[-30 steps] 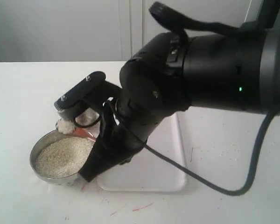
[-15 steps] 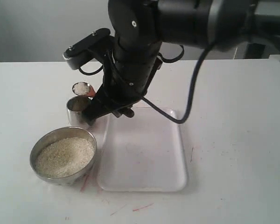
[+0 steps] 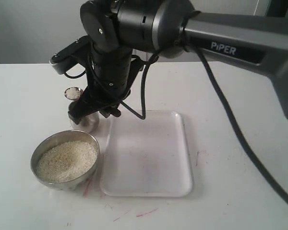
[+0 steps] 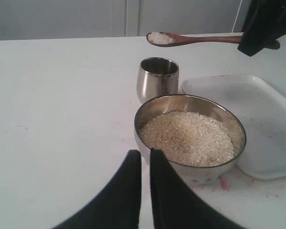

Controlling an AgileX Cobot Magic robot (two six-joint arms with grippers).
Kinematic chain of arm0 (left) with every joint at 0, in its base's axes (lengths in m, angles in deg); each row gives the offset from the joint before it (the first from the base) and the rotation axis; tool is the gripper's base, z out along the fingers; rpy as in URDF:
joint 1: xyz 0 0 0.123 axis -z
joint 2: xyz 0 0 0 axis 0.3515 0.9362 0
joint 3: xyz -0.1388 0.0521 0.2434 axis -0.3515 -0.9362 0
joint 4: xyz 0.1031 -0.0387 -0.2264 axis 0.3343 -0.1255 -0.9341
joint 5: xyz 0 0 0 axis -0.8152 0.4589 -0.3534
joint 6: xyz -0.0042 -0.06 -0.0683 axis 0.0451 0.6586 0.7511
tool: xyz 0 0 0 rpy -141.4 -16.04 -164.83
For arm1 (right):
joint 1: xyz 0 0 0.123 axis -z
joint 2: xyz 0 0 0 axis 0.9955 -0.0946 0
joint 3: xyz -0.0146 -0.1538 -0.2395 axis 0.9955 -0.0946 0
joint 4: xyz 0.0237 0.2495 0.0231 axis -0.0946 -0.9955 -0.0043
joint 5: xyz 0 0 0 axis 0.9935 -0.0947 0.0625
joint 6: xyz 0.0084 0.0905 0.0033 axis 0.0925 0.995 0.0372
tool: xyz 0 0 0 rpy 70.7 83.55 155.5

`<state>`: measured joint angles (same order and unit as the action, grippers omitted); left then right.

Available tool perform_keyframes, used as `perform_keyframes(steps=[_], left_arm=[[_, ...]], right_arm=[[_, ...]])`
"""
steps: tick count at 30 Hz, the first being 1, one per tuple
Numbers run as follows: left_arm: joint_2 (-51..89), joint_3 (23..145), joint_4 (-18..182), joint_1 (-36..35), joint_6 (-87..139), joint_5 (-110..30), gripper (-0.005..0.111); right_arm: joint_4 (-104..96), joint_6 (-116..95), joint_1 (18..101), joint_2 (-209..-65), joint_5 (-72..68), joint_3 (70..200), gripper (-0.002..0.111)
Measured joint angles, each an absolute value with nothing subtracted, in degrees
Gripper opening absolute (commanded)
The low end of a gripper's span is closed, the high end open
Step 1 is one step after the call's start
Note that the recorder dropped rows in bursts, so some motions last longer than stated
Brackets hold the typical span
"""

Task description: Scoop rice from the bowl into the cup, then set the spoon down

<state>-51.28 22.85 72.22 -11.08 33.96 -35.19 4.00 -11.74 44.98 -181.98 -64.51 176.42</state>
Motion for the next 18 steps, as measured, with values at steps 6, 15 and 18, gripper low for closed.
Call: perform_keyframes(steps=[6,15,18], left_arm=[[-51.3,22.8,72.2,-11.1,34.0,-35.2,0.014],[-51.3,22.8,72.2,-11.1,34.0,-35.2,0.014],[-51.3,22.8,72.2,-11.1,34.0,-35.2,0.014]], right_arm=[[5.9,-11.8,45.0,-183.2,-65.0,176.9,0.000],[10.5,-12.2,45.0,-183.9,-65.8,176.9,0.000],[11.6,-12.2,45.0,-184.6,-65.9,176.9,0.000]])
